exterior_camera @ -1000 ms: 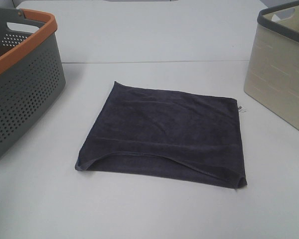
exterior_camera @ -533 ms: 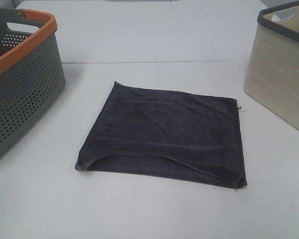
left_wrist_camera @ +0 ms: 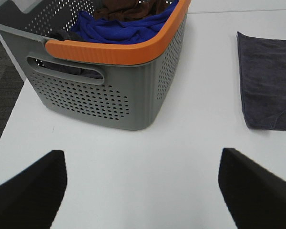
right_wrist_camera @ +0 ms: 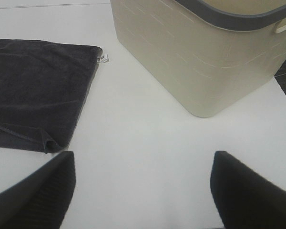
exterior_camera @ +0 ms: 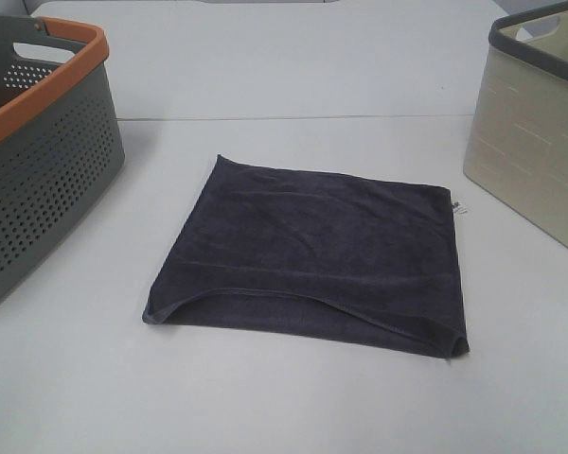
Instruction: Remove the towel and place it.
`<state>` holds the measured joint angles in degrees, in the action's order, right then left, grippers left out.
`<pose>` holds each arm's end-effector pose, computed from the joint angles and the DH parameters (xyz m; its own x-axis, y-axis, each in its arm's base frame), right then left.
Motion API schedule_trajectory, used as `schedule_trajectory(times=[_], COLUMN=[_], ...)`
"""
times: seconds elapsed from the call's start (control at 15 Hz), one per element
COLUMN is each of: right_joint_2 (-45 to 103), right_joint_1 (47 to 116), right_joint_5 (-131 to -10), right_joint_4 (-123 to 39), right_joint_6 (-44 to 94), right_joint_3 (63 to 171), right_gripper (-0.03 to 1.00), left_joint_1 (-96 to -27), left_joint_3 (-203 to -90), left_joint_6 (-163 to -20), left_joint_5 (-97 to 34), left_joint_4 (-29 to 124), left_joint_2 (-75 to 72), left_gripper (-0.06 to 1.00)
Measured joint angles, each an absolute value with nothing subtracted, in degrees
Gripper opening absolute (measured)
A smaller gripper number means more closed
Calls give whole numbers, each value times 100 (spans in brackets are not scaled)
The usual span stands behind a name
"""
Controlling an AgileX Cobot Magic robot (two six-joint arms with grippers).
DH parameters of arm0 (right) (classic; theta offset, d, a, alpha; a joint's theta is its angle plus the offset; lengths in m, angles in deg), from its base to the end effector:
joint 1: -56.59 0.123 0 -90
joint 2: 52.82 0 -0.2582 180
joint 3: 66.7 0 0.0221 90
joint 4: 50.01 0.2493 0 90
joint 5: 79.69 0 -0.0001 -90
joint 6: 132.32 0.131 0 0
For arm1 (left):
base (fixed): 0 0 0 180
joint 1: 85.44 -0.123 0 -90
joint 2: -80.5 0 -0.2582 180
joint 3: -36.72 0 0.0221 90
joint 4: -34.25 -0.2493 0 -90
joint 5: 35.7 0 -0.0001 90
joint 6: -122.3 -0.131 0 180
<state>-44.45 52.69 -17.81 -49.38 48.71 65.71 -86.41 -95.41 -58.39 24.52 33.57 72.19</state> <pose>0.0545 -0.0024 0.2572 -0.4644 0.0549 -0.8839 0.0702 0.9972 0.0250 0.0566 0.0023 0.2591 -0.4449 0.0104 -0.8955 -0.0182 0.9996 0.0206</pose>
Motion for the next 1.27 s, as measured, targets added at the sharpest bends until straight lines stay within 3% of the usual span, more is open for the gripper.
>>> schedule_trajectory(times=[1.27], right_joint_2=[-4445], right_joint_1=[5269], right_joint_5=[-1844], right_joint_4=[-4926], right_joint_6=[4877], right_joint_3=[6566], right_gripper=[70], left_joint_1=[-8641], left_joint_3=[-9541], left_joint_6=[-5816], left_joint_5=[2452], left_joint_4=[3523], left_joint_2=[7219], left_gripper=[81])
